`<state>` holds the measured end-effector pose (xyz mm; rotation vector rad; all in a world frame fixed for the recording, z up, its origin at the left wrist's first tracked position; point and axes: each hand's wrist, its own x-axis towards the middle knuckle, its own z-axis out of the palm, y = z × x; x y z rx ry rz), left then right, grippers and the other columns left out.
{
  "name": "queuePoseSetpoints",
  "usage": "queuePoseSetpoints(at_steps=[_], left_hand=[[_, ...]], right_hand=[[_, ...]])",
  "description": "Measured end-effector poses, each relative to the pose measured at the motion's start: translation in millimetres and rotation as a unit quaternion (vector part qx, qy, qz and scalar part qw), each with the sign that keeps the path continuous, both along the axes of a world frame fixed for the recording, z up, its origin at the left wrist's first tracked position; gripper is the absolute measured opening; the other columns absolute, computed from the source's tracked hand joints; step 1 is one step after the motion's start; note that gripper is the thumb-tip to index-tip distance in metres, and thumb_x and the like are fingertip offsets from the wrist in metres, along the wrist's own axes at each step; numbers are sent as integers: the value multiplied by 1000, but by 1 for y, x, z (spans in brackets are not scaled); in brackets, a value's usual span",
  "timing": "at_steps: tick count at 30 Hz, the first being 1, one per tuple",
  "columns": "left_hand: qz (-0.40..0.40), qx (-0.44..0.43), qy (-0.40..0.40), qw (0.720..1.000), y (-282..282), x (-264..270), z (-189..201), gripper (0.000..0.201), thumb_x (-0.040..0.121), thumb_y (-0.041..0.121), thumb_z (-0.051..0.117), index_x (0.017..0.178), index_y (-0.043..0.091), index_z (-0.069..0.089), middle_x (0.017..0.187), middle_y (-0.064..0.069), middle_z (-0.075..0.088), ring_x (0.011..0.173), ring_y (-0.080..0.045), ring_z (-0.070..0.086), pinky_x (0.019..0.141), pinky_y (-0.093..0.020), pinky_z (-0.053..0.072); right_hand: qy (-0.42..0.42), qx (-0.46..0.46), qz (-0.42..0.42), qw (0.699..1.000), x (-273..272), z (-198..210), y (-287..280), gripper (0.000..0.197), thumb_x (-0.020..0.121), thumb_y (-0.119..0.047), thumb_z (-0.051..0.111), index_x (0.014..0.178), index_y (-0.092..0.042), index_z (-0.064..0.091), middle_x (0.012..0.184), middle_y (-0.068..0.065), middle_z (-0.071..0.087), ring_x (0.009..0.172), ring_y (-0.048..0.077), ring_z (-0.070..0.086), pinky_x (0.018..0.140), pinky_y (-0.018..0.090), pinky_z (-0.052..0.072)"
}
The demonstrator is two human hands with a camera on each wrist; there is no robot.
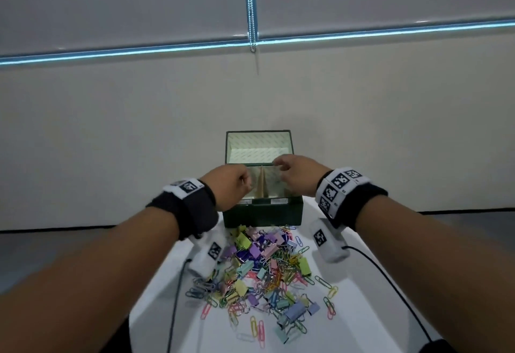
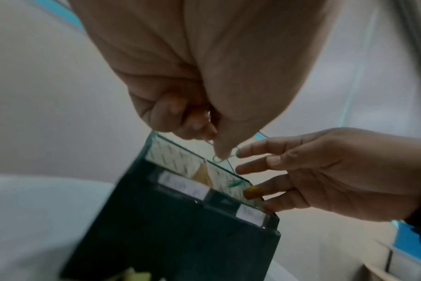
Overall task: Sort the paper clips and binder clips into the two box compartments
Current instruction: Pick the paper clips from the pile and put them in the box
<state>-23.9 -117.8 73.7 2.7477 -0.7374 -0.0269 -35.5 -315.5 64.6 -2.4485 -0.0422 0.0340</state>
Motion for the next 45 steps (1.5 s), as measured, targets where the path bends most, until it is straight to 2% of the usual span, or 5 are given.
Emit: queuePoseSetpoints(at_steps=[17,25,29,37,45], left_hand=[[-61,92,-5,994,-46,-4,-11,59,100,6,42,153,32,32,158,-1,34,143,-23,35,114,-31,27],[-85,155,-43,983,6,-53,12,23,97,24,53,117,29,64,119,5,60,103,-16,56,86,-27,43],[-110,313,23,943,35,-92,-1,19,92,24,56,108,27,67,96,12,60,88,-11,54,80,-24,44],[-192,529,-27,826,105,-126,-5,38,98,32,50,136,30,50,134,2,56,124,-25,53,101,-35,42],[-118,594,-101,789,166,-107,66,35,101,39,41,134,32,47,133,5,54,122,-21,53,96,-33,42]], right_hand=[[64,-185,14,981,-84,-61,-46,31,98,-33,52,128,-34,58,139,-1,48,121,22,55,104,36,43],[96,-269,47,957,-122,-56,-36,40,93,-34,59,131,-25,57,134,1,57,118,22,56,92,30,44],[132,-302,75,941,-149,-60,-27,50,85,-35,74,132,-26,57,132,-1,58,118,21,56,92,30,45],[85,-328,95,936,-176,-69,-16,37,89,-17,63,124,-29,63,122,0,58,97,19,55,81,29,47],[64,-318,63,944,-185,-71,-6,22,91,-17,60,108,-26,70,112,-5,68,90,14,53,77,24,41]])
